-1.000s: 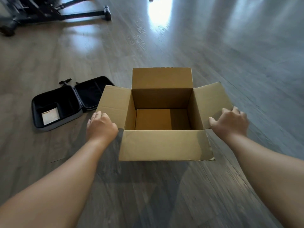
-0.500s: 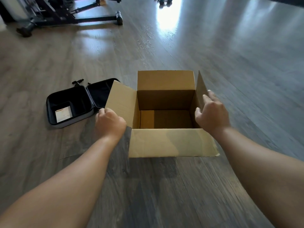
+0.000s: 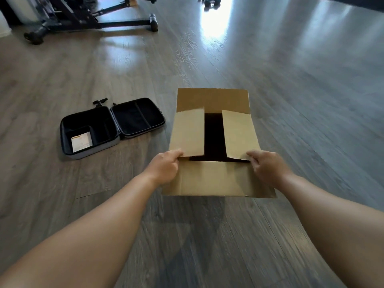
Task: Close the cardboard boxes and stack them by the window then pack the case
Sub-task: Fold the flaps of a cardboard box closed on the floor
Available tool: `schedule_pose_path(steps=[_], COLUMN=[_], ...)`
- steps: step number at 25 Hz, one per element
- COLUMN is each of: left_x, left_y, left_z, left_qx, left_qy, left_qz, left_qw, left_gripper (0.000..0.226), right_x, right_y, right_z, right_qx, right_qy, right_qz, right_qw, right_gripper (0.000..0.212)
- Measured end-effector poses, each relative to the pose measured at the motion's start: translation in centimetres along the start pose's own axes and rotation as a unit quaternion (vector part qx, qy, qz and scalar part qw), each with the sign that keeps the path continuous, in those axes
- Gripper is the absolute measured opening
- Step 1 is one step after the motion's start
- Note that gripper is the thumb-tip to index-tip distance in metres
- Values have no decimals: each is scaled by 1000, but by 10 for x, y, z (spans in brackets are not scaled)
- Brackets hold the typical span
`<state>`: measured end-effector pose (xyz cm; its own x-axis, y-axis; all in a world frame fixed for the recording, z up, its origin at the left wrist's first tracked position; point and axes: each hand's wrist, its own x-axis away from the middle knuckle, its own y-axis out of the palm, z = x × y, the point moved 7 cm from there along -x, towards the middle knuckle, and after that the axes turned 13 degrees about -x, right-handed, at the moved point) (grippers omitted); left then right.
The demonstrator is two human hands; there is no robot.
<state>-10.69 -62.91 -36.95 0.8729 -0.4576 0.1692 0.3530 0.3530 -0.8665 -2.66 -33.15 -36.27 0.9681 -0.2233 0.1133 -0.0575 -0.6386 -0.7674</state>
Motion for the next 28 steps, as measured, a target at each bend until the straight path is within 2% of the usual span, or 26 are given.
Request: schedule_pose_path(steps=[2,5,11,15,18,20,23,25,27,28], left_x=[-1,-3,2,6,4,1,-5,-9,-14,-15], left_y=[9,3,0,-7,-16,-18,-14,-9,-6,-4], left_z=[-10,-21,-32,-32,-30,-27,-23,-22,-17,-15], left_qx=[-78,-130,-110,44,33,34,92,98,66,47], left_qy=[-7,-9,5,13,-20,-44,-78,-103,-115,-117], left_qz=[-41,-20,-50,-59,-10,34,76,84,73,63], left_qw=[996,991,993,997,999,998,990,986,988,990], left_gripper=[68,78,71,52,30,27,29,33,52,62], right_x=[3,7,7,4,-2,-3,-7,-12,-17,-19], right_y=[-6,-7,-12,-8,-12,-13,-15,-18,-17,-13], right_z=[18,30,47,49,49,48,45,39,30,26], right_qx=[29,40,-17,-112,-149,-126,-145,-146,-152,-131], right_qy=[24,13,-26,-11,12,20,49,57,55,53], right_qz=[-22,-62,-105,-141,-54,1,64,115,132,124], right_qw=[999,997,994,984,987,992,986,981,978,982], right_gripper=[52,69,60,52,37,29,25,40,70,74])
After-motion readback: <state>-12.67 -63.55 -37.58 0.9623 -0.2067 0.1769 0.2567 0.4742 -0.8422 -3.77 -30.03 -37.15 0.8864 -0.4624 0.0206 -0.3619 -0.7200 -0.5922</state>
